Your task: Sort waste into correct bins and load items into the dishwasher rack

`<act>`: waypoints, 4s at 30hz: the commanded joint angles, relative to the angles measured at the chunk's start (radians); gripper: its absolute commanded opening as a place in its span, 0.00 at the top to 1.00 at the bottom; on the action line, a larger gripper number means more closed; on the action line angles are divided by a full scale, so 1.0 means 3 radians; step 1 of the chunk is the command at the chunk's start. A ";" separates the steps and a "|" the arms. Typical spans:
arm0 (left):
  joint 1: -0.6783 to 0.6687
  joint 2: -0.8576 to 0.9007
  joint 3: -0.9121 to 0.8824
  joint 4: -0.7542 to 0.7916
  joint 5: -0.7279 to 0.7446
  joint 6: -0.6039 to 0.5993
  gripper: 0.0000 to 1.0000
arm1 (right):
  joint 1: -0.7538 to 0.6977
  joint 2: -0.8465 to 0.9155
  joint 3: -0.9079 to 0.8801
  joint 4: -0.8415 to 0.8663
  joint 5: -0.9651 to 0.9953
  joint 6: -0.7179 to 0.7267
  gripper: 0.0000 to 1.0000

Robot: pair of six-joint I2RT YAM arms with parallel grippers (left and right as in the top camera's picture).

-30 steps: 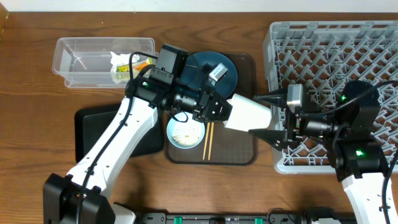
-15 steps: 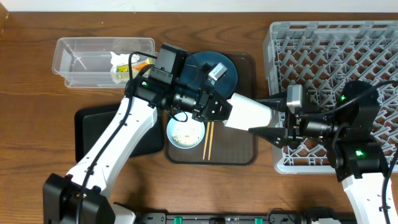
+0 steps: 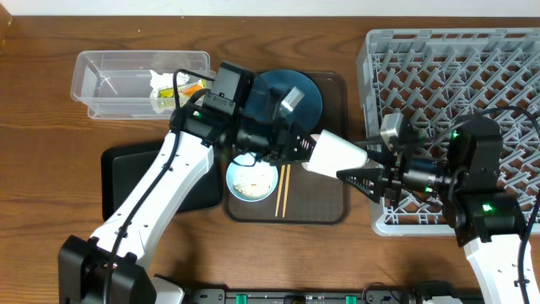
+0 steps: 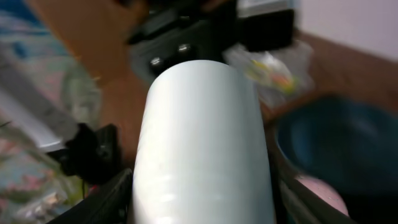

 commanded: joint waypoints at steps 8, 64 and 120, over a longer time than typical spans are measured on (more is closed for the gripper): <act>0.0089 -0.0290 -0.0017 -0.0918 -0.2566 0.0295 0.41 | -0.0200 -0.0008 0.0291 -0.0502 0.1484 0.0586 0.53; 0.0225 -0.1169 -0.0024 -0.1343 -0.3563 0.0317 0.30 | -0.2855 0.2398 0.1727 -0.1194 0.3876 0.1892 0.70; -0.0612 0.1054 -0.0027 0.0479 -0.2862 0.0165 0.57 | -0.1003 0.1369 0.1849 -0.2321 0.3235 0.1266 0.01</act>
